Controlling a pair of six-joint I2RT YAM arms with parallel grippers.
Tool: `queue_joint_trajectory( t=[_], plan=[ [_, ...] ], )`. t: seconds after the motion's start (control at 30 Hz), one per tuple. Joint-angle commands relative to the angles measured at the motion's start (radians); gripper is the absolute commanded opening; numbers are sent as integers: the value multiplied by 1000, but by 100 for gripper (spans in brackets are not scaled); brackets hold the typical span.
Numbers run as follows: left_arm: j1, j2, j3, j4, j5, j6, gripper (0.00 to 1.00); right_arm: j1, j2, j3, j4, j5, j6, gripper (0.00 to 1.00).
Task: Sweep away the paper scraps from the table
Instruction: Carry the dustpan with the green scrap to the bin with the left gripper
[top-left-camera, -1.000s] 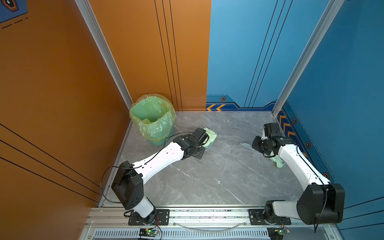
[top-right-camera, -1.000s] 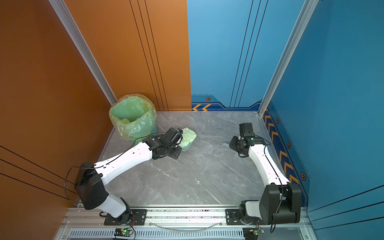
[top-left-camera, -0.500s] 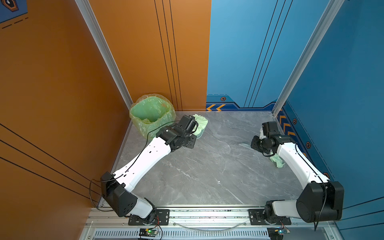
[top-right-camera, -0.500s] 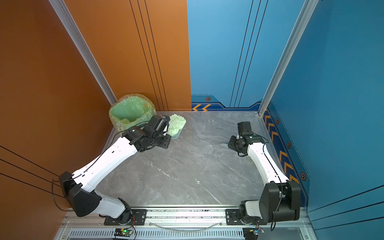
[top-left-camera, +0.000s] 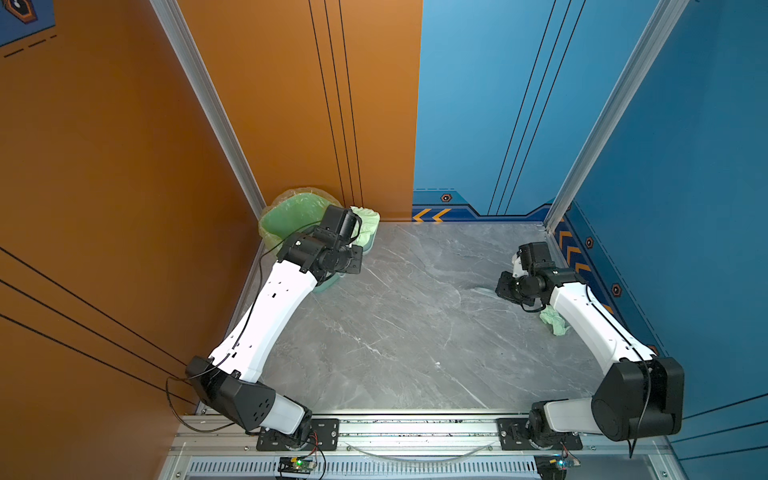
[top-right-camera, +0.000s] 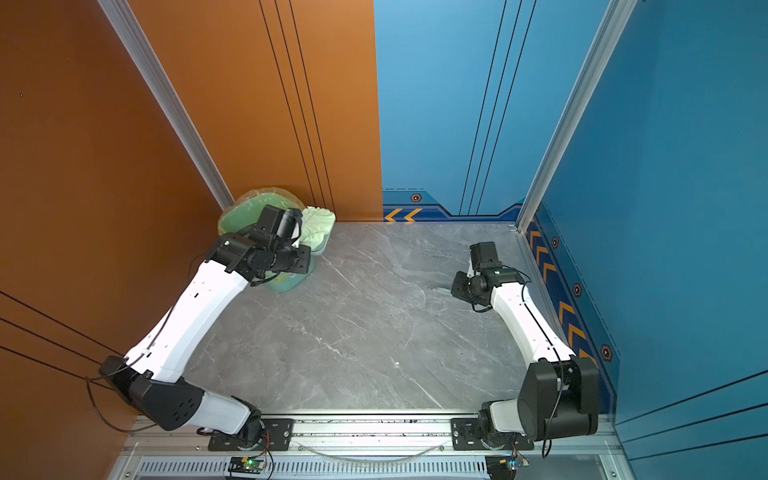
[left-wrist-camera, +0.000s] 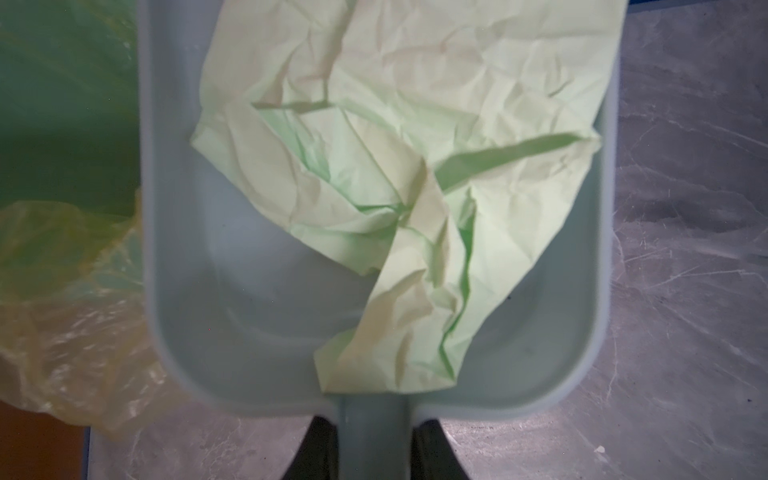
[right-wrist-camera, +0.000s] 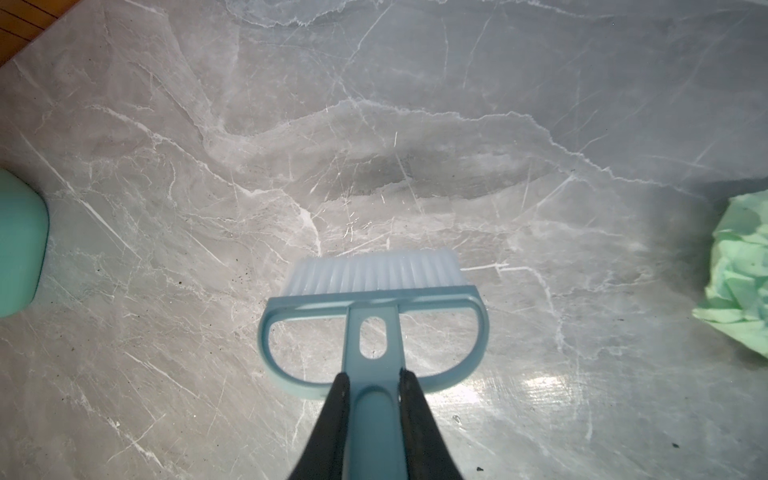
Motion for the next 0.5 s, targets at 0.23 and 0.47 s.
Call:
queue_joint_trajectory(
  t=[0.23,0.47],
  plan=[
    [178,62,161,-36,31,64,0,11,6,31,-28,-22,-33,0],
    [282,148,251,-66,55,99,0,16,4,34,-29,-23,-24,0]
  ],
)
